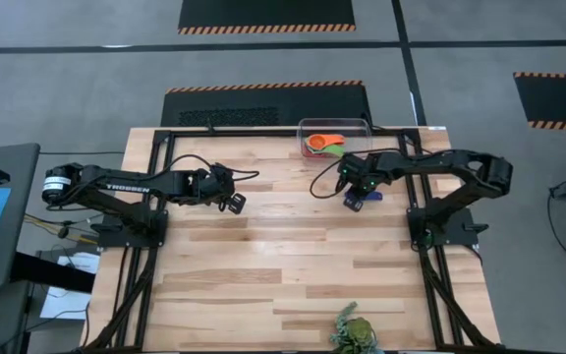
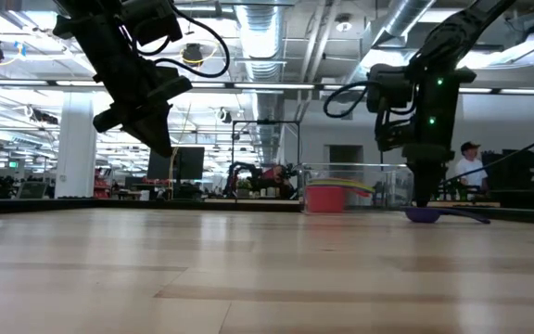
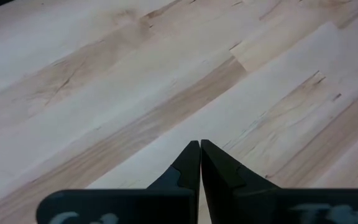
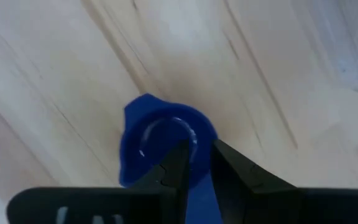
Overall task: Nest measuring cups in basket
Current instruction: Stack the dark blue measuring cup on top of the orange measuring cup in the transparent bin
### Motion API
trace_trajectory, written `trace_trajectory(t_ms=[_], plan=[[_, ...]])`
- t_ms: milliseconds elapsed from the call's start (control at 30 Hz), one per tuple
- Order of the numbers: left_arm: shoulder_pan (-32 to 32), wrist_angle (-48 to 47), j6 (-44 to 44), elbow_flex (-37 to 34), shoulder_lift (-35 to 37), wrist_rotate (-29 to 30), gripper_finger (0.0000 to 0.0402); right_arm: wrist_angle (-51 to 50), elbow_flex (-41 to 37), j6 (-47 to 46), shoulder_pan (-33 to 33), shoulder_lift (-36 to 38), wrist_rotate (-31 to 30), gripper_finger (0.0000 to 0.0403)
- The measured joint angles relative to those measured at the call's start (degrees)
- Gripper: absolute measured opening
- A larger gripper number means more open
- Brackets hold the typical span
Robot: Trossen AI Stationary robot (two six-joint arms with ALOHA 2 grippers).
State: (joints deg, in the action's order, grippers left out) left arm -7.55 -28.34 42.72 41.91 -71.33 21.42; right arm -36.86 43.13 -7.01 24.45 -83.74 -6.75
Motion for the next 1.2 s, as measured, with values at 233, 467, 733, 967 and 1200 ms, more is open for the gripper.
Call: trace_trajectory(t_ms=[233, 467, 733, 967, 1200], plan=[[0.0, -0.02, 0.0, 0.0, 0.0, -0.12, 0.0, -0.35, 0.0, 3.68, 0.67, 0.15, -0.89, 0.0087], [-0.01, -0.01, -0.01, 0.0, 0.0, -0.1, 0.0, -0.4, 0.0, 8.32, 1.63, 0.02, -0.62, 0.0087], [-0.01, -0.02, 0.0, 0.0, 0.0, -0.18, 0.0, -0.01, 0.0, 10.73, 2.33, 0.02, 0.78, 0.0087], [-0.01, -0.02, -0.27, 0.0, 0.0, -0.19, 0.0, 0.18, 0.0, 10.71, 2.33, 0.02, 2.48, 0.0087], [0.0, -0.02, -1.53, 0.0, 0.0, -0.21, 0.0, 0.04, 0.0, 11.59, 2.33, 0.02, 4.09, 0.01]])
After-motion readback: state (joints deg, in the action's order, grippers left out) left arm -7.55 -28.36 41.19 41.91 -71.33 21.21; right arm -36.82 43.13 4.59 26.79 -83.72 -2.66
